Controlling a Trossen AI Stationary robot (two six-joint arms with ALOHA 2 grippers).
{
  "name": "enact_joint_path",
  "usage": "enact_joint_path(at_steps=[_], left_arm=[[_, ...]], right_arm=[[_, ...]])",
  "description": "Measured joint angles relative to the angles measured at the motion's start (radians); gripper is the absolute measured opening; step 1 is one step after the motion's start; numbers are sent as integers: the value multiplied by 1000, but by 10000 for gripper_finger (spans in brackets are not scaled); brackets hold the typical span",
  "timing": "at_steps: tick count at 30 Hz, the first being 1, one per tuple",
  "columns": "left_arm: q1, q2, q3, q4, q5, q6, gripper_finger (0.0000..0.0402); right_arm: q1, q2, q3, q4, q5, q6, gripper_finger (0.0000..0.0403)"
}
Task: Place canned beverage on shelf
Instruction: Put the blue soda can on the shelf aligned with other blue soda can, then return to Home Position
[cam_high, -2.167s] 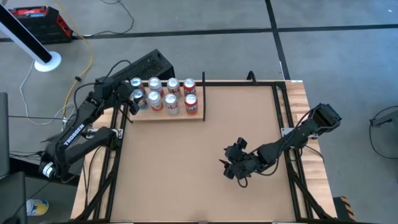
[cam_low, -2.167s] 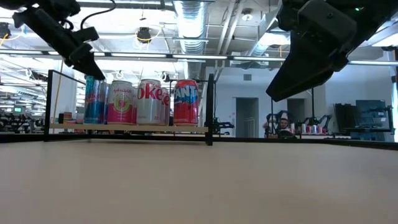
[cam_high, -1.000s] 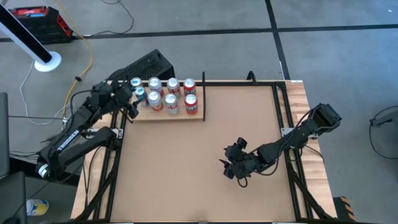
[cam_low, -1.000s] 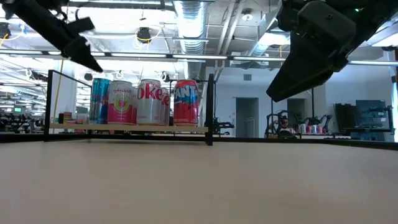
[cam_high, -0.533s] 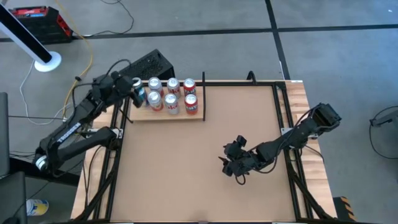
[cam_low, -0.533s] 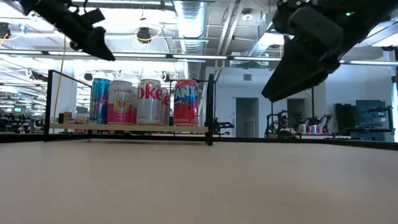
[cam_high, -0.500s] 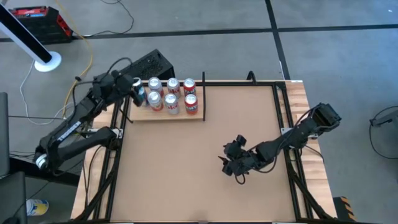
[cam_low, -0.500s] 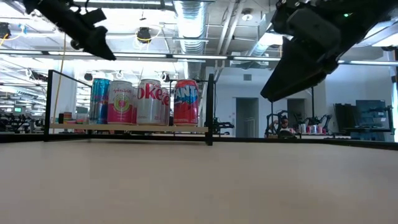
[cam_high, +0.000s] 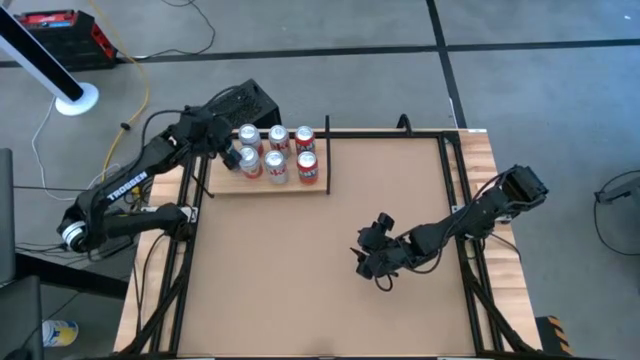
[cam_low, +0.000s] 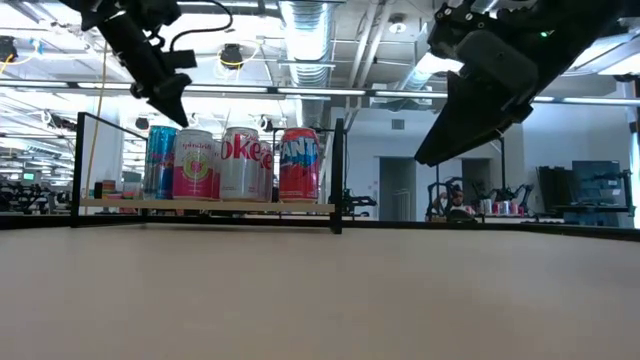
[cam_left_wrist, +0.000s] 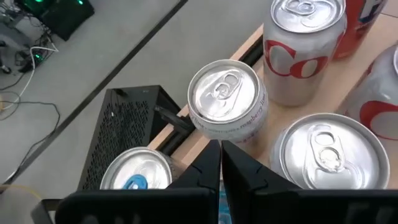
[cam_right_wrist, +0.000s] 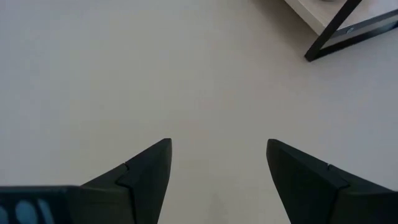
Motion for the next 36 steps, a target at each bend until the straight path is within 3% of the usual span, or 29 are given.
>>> enact_joint_path(at_steps=[14,23,36], left_arm=[[-5,33,0,-15,-29,12,0],[-8,26,2,-125,-30,34,0],[-31,-142,-1,-184,-15,59,0]], right_arm=[[-13,0,0,5,-1,0,286],[-13,0,0,4,-1,0,286],[-13,0,0,8,-1,0,286]])
